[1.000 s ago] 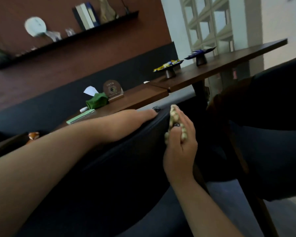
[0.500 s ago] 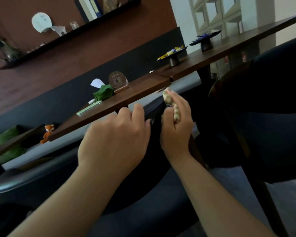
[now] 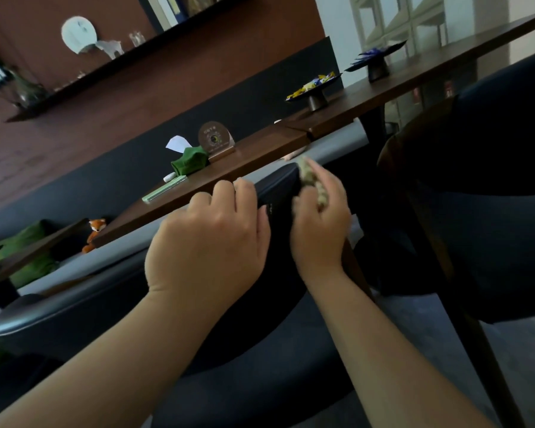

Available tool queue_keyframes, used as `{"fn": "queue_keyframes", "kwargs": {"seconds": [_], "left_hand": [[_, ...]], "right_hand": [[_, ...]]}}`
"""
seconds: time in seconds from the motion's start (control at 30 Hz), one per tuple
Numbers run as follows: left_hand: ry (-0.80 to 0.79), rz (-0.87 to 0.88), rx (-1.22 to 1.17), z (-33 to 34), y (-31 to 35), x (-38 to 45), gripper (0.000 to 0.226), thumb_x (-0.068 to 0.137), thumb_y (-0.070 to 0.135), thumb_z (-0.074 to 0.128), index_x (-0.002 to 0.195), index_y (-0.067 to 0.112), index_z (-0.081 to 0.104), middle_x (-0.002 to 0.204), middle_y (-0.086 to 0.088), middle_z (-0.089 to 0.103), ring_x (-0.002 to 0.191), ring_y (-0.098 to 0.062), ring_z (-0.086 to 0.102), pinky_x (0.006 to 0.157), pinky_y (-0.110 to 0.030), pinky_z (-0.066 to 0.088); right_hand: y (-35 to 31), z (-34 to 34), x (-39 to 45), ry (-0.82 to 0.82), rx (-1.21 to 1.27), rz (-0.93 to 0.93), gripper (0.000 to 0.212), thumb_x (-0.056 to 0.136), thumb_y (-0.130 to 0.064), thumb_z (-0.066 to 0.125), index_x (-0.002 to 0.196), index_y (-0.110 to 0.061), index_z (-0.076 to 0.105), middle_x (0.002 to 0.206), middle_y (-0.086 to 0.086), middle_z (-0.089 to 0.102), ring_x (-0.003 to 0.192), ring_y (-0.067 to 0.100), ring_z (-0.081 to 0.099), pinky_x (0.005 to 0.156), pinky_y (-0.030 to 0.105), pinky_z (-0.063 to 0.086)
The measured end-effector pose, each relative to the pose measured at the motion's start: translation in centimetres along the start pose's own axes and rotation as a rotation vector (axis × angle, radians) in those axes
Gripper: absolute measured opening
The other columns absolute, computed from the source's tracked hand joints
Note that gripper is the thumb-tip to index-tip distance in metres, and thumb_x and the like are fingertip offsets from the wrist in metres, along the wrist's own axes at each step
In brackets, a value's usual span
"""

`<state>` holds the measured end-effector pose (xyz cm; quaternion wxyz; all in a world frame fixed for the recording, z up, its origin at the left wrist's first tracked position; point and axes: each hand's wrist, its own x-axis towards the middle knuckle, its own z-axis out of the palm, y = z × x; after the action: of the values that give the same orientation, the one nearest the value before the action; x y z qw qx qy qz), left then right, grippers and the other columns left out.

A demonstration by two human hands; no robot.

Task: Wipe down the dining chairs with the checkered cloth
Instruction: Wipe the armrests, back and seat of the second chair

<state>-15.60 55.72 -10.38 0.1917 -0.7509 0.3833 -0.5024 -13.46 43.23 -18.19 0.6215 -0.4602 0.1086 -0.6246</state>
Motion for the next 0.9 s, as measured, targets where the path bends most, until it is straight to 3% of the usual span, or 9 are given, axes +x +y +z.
{"fn": "queue_keyframes", "kwargs": {"seconds": [0.2,0.27,0.33,0.43,0.53,0.6,0.7,0.77,0.9], "left_hand": [[0.215,0.1,0.038,2.2,0.3,-2.3,0.05,0.1,0.028,0.038,0.142,0.001,0.045,0.123,-0.021,0.06,0.094,-0.034,0.06,0.068,-0.038,0.033],[0.258,0.086,0.033,3.2,1.1,-4.0,0.052,0.099,0.027,0.039,0.147,0.007,0.04,0.144,-0.024,0.046,0.126,-0.038,0.049,0.095,-0.046,0.035],[0.248,0.07,0.034,4.3,1.9,-5.8,0.055,0.099,0.03,0.038,0.151,0.013,0.035,0.156,-0.021,0.03,0.145,-0.037,0.026,0.115,-0.052,0.017],[0.172,0.09,-0.012,6.0,3.2,-8.6,0.057,0.099,0.036,0.036,0.153,0.018,0.032,0.162,-0.015,0.016,0.151,-0.03,0.008,0.12,-0.052,-0.002],[0.116,0.163,-0.285,7.2,4.5,-11.9,0.058,0.09,0.028,0.044,0.147,0.018,0.041,0.161,-0.012,0.019,0.151,-0.026,0.011,0.12,-0.047,0.002],[0.107,0.139,-0.549,7.7,5.6,-14.2,0.048,0.089,0.02,0.046,0.136,0.016,0.05,0.157,-0.011,0.028,0.149,-0.026,0.021,0.121,-0.042,0.011],[0.081,-0.073,-0.852,8.3,7.9,-16.9,0.033,0.089,0.015,0.049,0.121,0.014,0.058,0.142,-0.009,0.045,0.132,-0.023,0.045,0.108,-0.031,0.035],[0.02,-0.299,-0.985,8.5,9.6,-17.5,0.028,0.088,0.016,0.051,0.114,0.017,0.062,0.129,-0.001,0.056,0.117,-0.014,0.055,0.093,-0.025,0.046],[-0.216,-0.967,-1.495,9.4,11.6,-16.8,0.03,0.092,0.003,0.059,0.105,0.029,0.066,0.109,0.014,0.068,0.102,0.005,0.062,0.088,-0.018,0.052]], "right_hand": [[1.4,-0.5,-0.5,-0.05,-0.087,-0.163,0.045,0.089,-0.012,0.041,0.132,-0.01,0.053,0.135,0.004,0.051,0.124,0.009,0.049,0.104,0.024,0.041],[3.3,-1.7,-1.6,-0.025,-0.132,-0.085,0.046,0.088,-0.012,0.04,0.133,-0.007,0.051,0.137,0.007,0.05,0.126,0.012,0.047,0.106,0.023,0.038],[4.5,-2.3,-2.6,0.001,-0.146,-0.027,0.048,0.087,-0.01,0.038,0.133,-0.003,0.051,0.135,0.009,0.051,0.125,0.013,0.047,0.105,0.013,0.034],[4.4,-3.0,-2.3,-0.032,-0.17,0.028,0.046,0.089,-0.007,0.039,0.134,-0.004,0.051,0.135,0.009,0.05,0.122,0.01,0.047,0.103,0.011,0.034],[2.1,-3.0,-1.0,-0.102,-0.187,-0.074,0.042,0.094,-0.007,0.04,0.135,-0.008,0.051,0.137,0.008,0.048,0.123,0.007,0.045,0.1,0.005,0.032],[0.0,-1.9,-0.7,-0.154,-0.171,-0.266,0.042,0.093,-0.007,0.04,0.133,-0.003,0.051,0.135,0.013,0.05,0.126,0.015,0.047,0.105,0.018,0.037],[-0.6,-0.3,-0.8,-0.209,-0.16,-0.449,0.043,0.09,-0.003,0.038,0.129,0.008,0.05,0.132,0.023,0.05,0.128,0.033,0.046,0.108,0.044,0.038],[0.4,-0.4,-1.1,-0.2,-0.184,-0.48,0.044,0.089,0.0,0.036,0.13,0.012,0.046,0.134,0.028,0.046,0.13,0.039,0.042,0.11,0.048,0.035],[3.4,-2.0,-3.4,-0.095,-0.206,-0.253,0.049,0.092,-0.004,0.035,0.139,0.006,0.039,0.145,0.021,0.037,0.136,0.023,0.034,0.113,0.019,0.026]]}}
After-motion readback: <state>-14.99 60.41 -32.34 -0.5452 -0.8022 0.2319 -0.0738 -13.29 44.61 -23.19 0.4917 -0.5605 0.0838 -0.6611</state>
